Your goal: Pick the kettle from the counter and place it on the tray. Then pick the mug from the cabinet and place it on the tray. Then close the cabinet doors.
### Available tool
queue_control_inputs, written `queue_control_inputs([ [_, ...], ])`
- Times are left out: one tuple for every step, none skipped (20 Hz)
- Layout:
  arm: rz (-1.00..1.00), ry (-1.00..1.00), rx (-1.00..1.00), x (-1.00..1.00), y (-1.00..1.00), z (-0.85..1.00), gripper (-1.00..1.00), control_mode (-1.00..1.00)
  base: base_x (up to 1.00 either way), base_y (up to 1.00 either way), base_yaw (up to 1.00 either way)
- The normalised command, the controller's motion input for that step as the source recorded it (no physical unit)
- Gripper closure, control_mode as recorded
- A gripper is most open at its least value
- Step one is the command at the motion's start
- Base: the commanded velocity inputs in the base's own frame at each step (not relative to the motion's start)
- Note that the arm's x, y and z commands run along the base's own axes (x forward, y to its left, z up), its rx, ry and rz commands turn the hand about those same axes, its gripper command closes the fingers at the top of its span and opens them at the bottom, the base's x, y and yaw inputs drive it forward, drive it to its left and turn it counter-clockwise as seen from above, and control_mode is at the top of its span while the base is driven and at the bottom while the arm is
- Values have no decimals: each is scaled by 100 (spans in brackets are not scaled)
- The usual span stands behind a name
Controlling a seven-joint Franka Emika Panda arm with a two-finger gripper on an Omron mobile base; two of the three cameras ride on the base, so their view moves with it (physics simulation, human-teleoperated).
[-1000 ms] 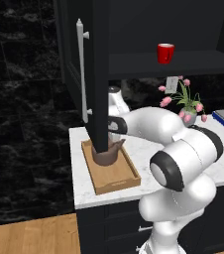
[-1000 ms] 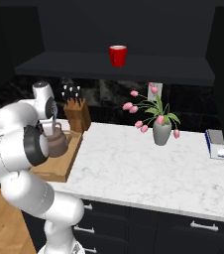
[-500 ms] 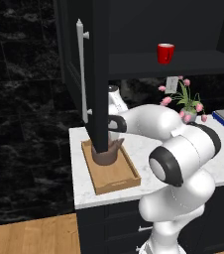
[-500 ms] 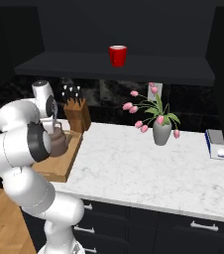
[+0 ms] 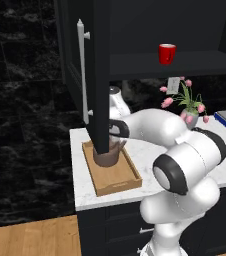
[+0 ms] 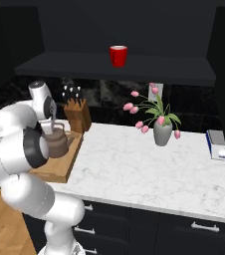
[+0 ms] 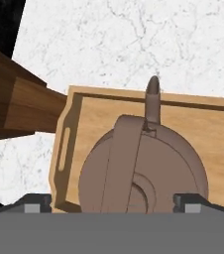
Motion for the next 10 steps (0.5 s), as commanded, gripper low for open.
queue_control_inputs([
  [-1,-10,0,-34,-8,19,-100,-100,0,0,0],
  [0,-11,0,-39,-11,19,-100,-100,0,0,0],
  [0,-17,0,-49,-14,27,-100,-100,0,0,0],
  [0,-16,0,-49,-15,27,-100,-100,0,0,0],
  [0,-20,0,-59,-14,38,-100,-100,0,0,0],
  [0,-19,0,-58,-14,38,-100,-100,0,0,0],
  [0,-21,0,-51,-28,52,-100,-100,0,0,0],
  [0,-20,0,-47,-28,53,-100,-100,0,0,0],
  [0,-17,0,-48,-31,56,-100,-100,0,0,0],
  [0,-13,0,-49,-30,51,-100,-100,0,0,0],
])
